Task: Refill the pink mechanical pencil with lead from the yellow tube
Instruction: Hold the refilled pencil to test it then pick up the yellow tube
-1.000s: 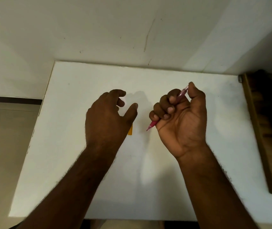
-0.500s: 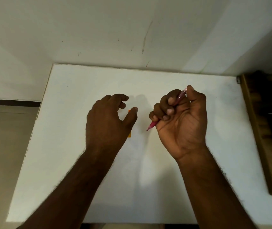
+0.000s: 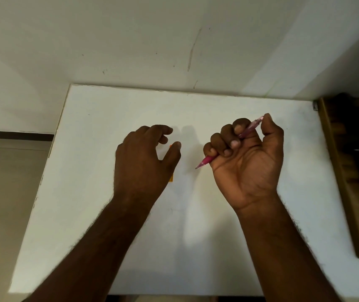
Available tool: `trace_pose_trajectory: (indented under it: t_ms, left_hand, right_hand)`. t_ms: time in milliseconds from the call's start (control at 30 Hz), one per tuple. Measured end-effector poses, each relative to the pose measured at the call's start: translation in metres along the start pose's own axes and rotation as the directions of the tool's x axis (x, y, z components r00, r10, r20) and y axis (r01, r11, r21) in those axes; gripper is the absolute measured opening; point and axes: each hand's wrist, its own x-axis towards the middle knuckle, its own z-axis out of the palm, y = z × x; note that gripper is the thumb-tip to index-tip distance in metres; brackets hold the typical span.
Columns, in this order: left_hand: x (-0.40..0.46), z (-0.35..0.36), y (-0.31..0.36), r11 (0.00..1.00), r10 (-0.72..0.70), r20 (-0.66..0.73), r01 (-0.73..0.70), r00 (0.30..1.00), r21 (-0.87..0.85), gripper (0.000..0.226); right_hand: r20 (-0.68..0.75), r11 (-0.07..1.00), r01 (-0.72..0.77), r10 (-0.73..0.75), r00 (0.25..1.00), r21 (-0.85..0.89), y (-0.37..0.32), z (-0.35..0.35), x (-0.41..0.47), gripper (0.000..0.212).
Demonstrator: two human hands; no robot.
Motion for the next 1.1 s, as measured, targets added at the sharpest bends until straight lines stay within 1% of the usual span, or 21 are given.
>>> trace_pose_trajectory:
  t_ms: [133,267,400,533,700,867,1000,1100]
  left_hand:
    - [0.0005,-0.0003,0.0002,1.000,0.011,-0.005,-0.011,1.000,-0.001,0.035]
    - [0.0003,-0.0002,0.0015,1.000,0.011,0.001,-0.011,1.000,-0.008,0.034]
    - [0.0002,-0.0003,0.0020,1.000,0.011,0.008,-0.011,1.000,-0.013,0.032]
    - [0.0005,0.0001,0.0016,1.000,0.016,0.013,-0.015,1.000,-0.008,0.031]
    - [0.0004,0.0008,0.0021,1.000,0.014,0.013,-0.014,1.000,-0.014,0.032]
    - [-0.0003,0.0013,0.0020,1.000,0.018,0.019,-0.017,1.000,-0.016,0.032]
    - [0.0008,0.0010,0.0014,1.000,0.021,0.021,-0.021,1.000,-0.023,0.031]
    - [0.0011,0.0010,0.0006,1.000,0.020,0.022,-0.020,1.000,-0.023,0.031]
  right_hand:
    - [-0.015,0.999,0.036,-0.036,0.999,0.026,-0.0021,-0.0008,0.0001,0.051]
    - [-0.033,0.998,0.027,-0.025,0.999,0.057,-0.0021,-0.0015,0.0001,0.052]
    - [-0.028,0.998,0.030,-0.028,0.999,0.056,-0.0025,-0.0019,0.0000,0.047]
    - [-0.018,0.997,0.011,-0.010,1.000,0.073,-0.0022,-0.0028,0.0003,0.051]
    - [-0.020,0.997,0.029,-0.027,0.999,0.071,-0.0032,-0.0034,0.0005,0.047]
    - [-0.025,0.995,0.017,-0.015,1.000,0.094,-0.0035,-0.0036,-0.0002,0.053]
    - [-0.033,0.996,0.031,-0.028,0.999,0.086,-0.0036,-0.0034,0.0002,0.050]
    - [-0.040,0.995,0.029,-0.025,0.999,0.100,-0.0036,-0.0031,0.0007,0.052]
